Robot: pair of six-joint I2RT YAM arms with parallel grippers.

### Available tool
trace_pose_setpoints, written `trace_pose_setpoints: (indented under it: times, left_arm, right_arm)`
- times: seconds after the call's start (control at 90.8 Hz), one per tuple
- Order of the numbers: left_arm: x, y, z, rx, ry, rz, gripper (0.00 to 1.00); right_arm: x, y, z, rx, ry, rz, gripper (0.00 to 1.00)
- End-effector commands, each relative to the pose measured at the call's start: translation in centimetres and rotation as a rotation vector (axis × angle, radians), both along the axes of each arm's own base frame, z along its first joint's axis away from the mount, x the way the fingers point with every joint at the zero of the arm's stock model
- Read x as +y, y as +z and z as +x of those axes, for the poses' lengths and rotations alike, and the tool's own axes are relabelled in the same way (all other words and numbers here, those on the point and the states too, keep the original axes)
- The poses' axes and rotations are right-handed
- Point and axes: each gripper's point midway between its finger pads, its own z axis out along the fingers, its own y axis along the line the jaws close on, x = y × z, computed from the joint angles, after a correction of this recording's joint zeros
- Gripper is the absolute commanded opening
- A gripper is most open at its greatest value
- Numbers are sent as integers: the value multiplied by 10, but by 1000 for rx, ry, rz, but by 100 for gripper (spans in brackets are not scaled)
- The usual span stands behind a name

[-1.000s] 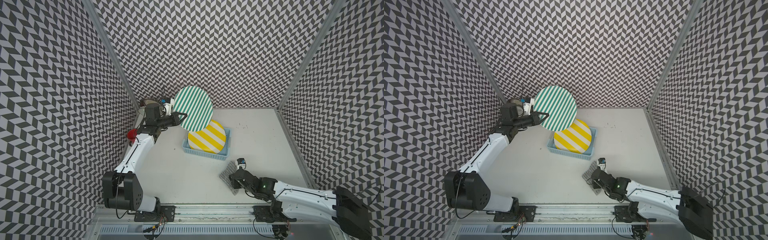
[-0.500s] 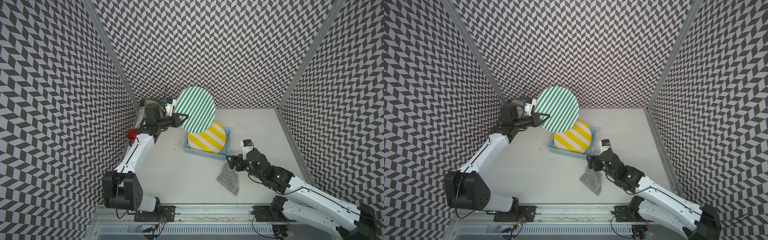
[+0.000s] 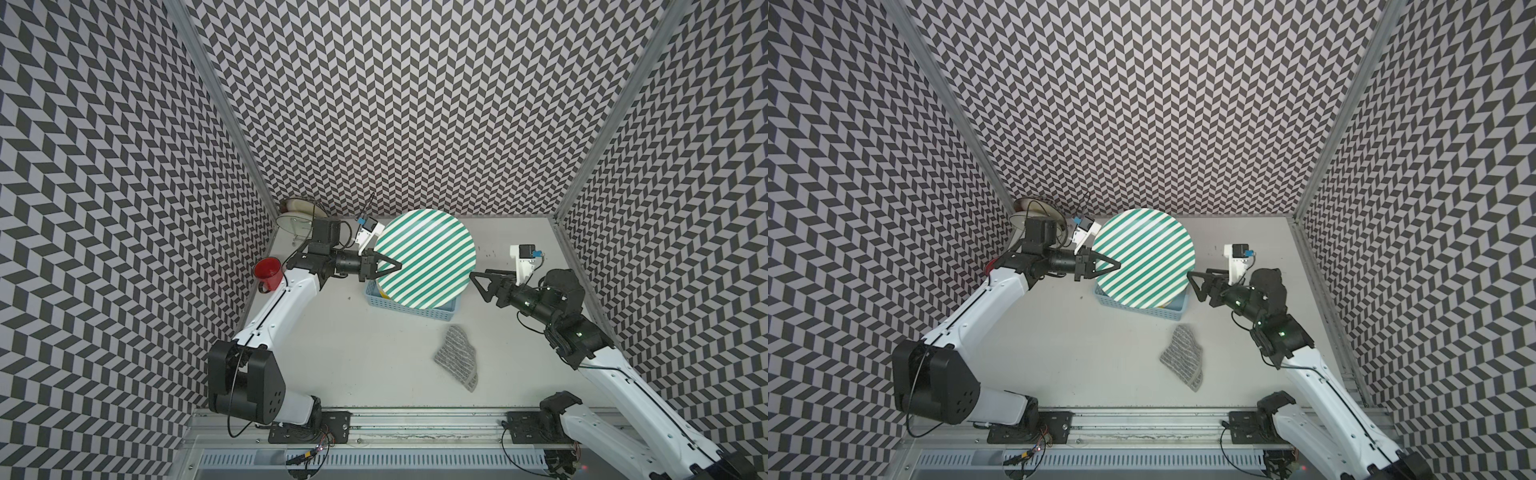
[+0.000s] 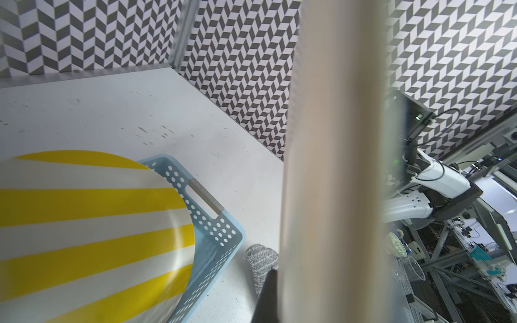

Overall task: Wipe the wet plate dry
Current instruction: Place the plate at the center of the board.

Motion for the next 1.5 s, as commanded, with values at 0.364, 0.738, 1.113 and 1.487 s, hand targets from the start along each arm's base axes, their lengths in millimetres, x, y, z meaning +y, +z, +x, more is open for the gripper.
trace_pose_setpoints:
  times: [0.364, 0.738, 1.113, 1.487]
  left_arm:
    - [-13, 25, -41, -39, -165, -80, 0]
    - [-10, 24, -3, -130, -1, 54, 76]
    - [125, -26, 137, -128, 726, 464, 100]
    - [181, -131, 117, -109, 795, 692, 100]
  right_arm:
    - [26, 35, -18, -146, 219, 126, 46]
    - [0, 52, 13, -124, 54, 208, 0]
    - [-135, 33, 86, 53, -528, 391, 0]
    - [-196, -57, 152, 259, -722, 484, 0]
